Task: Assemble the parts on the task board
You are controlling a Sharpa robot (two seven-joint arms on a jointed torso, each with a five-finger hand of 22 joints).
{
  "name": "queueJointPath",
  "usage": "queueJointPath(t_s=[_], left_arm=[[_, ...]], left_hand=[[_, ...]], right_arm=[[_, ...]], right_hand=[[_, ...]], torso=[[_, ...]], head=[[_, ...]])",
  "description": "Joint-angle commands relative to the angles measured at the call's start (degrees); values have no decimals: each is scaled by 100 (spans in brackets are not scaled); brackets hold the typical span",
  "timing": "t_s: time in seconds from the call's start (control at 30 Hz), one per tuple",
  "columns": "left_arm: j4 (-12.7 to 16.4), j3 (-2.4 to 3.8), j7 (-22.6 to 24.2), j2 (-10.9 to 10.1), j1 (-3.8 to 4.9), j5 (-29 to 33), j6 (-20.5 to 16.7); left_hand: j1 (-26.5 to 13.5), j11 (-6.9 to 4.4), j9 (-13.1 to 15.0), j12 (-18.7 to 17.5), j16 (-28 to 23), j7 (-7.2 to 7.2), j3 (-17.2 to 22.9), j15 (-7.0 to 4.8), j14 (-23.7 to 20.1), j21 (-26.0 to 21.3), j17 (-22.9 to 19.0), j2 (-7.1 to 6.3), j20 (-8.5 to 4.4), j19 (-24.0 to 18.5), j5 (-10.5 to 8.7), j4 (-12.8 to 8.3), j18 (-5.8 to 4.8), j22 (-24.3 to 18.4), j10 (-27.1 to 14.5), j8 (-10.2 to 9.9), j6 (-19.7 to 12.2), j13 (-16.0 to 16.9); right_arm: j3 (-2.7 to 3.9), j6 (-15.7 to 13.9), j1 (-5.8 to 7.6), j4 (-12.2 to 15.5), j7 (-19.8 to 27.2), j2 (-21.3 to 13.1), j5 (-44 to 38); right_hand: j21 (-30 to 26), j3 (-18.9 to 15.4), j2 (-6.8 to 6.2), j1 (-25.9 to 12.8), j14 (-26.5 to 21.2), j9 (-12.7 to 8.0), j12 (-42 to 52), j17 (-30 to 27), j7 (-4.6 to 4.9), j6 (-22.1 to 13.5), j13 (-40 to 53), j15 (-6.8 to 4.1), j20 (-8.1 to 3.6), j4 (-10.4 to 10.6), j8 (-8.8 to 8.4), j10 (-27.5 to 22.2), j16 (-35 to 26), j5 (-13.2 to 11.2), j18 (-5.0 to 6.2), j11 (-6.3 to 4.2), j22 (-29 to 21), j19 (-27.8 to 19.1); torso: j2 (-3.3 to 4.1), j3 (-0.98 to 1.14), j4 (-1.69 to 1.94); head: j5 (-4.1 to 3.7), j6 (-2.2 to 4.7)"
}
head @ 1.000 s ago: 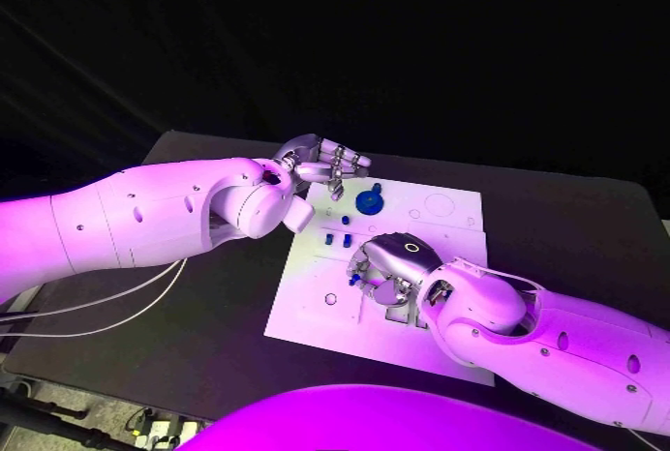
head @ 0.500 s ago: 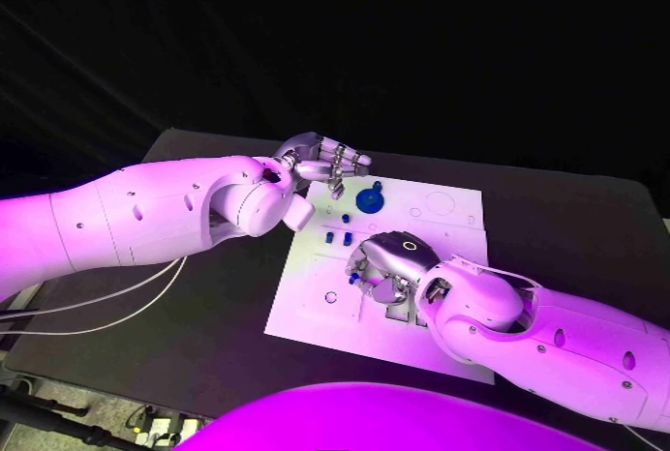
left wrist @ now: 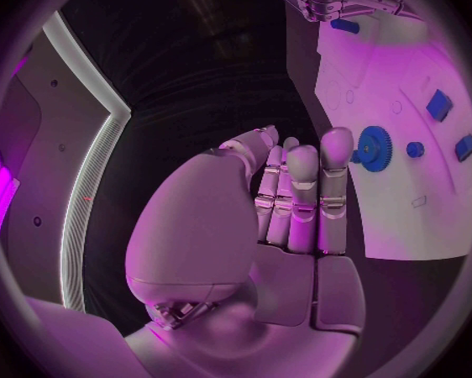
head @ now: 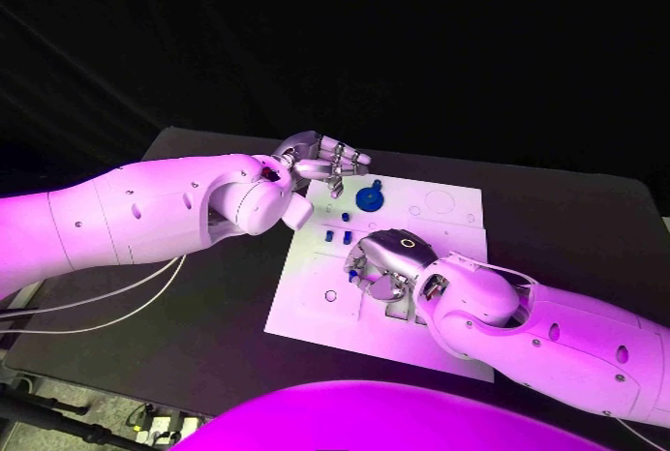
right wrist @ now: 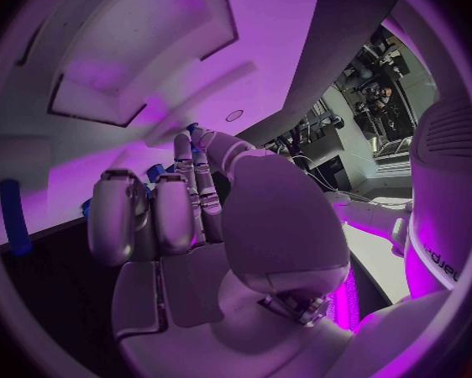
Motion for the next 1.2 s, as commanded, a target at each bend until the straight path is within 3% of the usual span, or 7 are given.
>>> queueJointPath(t_s=[0.03, 0.5, 0.7, 0.77, 0.93, 1.2], left_arm=[[17, 3, -14, 5, 6, -21, 104], [11, 3, -28, 0, 6, -21, 92], [11, 3, -37, -6, 6, -21, 93], [12, 3, -43, -8, 6, -21, 95], [11, 3, -50, -12, 6, -21, 98], [4, 3, -48, -29, 6, -21, 100]], left_hand=[[-27, -17, -7, 29, 0, -7, -7, -13, -33, -11, 5, 52, 5, 1, 8, -33, 91, 6, -43, -34, -30, 6], [-31, -14, -9, 31, -7, -4, -9, -10, -41, -13, -10, 52, 7, 1, 8, -35, 91, 3, -57, -37, -40, 7], [-32, -11, -11, 32, -8, -1, -9, -9, -43, -16, -13, 55, 9, -1, 8, -36, 92, 0, -64, -38, -46, 7], [-32, -11, -11, 32, -8, -1, -9, -9, -43, -16, -13, 55, 9, -1, 8, -36, 92, 0, -64, -38, -46, 7], [-36, -8, -13, 34, -9, 2, -11, -7, -46, -19, -16, 55, 10, -3, 8, -37, 93, -5, -73, -39, -53, 8], [-85, 4, -18, 50, -5, 13, -33, 6, -51, -23, -16, 62, 21, -3, 4, -13, 92, -8, -103, -38, -72, 13]], right_arm=[[-26, 197, -27, -40, -9, 2, 35], [-33, 256, -26, 0, -9, -34, 74], [-34, 133, -26, -8, -9, -47, 61], [-34, 50, -26, -6, -7, -54, 46], [-34, -121, -26, 64, -21, -130, -13], [-7, -324, 12, 448, -78, -581, -55]], right_hand=[[-27, -60, -6, -64, 183, -20, -56, -6, 14, -62, -26, 10, 39, 8, -34, -69, 36, 11, -50, 14, 751, 10], [-65, -159, -74, -173, 177, -50, -131, -21, 47, -147, -61, 41, 69, 27, -104, -129, 43, 68, -42, 50, 744, -8], [-133, -206, -140, -235, 173, -140, -228, -11, 147, -456, -113, 109, 117, 31, -310, -328, 69, 15, -30, 133, 723, -38], [-252, -241, -194, -271, 161, -197, -288, -23, 171, -657, -154, 151, 153, 33, -448, -514, 68, -36, -6, 182, 670, -96], [-413, -314, -260, -294, 137, -243, -285, -71, 124, -846, -179, 158, 180, 19, -568, -680, 44, -82, 32, 183, 600, -175], [-429, -367, -268, -299, 131, -236, -230, -92, 73, -840, -176, 145, 179, 15, -551, -718, 38, -87, 36, 167, 597, -177]], torso=[[-4, 1, -3], [-6, 3, -3], [-1, 3, -2], [1, 3, -4], [-4, 2, -1], [-11, -3, -1]], head=[[3, 0], [1, 0], [1, 0], [-2, 6], [-9, 14], [-40, 48]])
